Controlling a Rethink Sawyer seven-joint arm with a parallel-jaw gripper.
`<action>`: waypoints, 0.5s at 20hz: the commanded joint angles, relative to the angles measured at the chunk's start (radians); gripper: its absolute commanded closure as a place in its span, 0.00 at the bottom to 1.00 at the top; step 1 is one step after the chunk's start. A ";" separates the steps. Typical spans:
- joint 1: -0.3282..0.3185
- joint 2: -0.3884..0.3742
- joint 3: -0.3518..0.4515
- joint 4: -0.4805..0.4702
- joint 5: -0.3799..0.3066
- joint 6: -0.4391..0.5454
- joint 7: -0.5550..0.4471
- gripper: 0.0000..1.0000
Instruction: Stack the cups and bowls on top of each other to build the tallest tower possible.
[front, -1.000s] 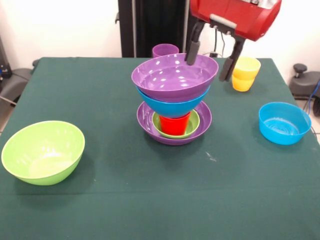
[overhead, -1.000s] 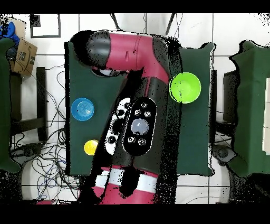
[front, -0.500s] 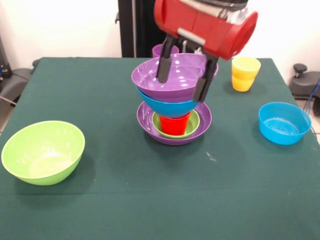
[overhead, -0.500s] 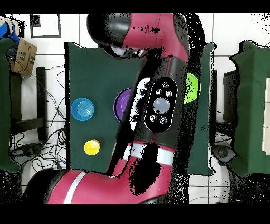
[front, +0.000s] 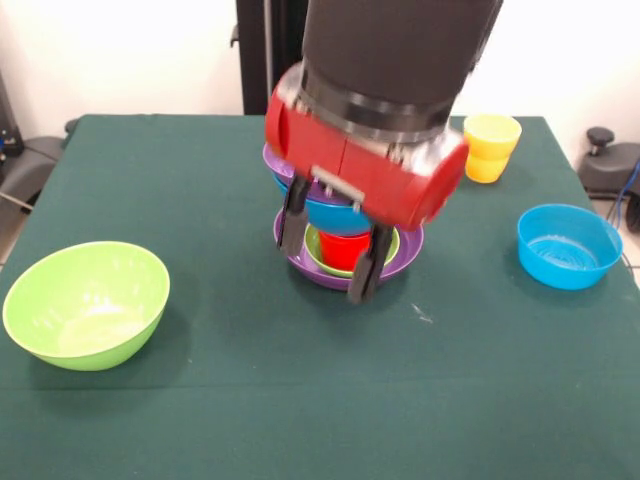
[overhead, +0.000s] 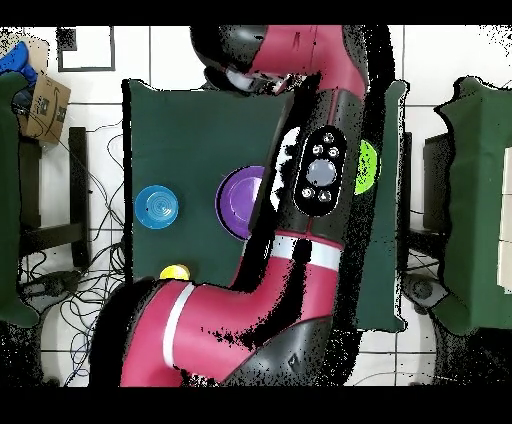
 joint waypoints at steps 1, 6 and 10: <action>-0.022 0.165 0.032 -0.197 0.037 0.211 0.043 0.00; -0.035 0.182 -0.076 -0.316 0.130 0.405 0.030 0.00; -0.047 0.194 -0.166 -0.356 0.232 0.402 0.053 0.00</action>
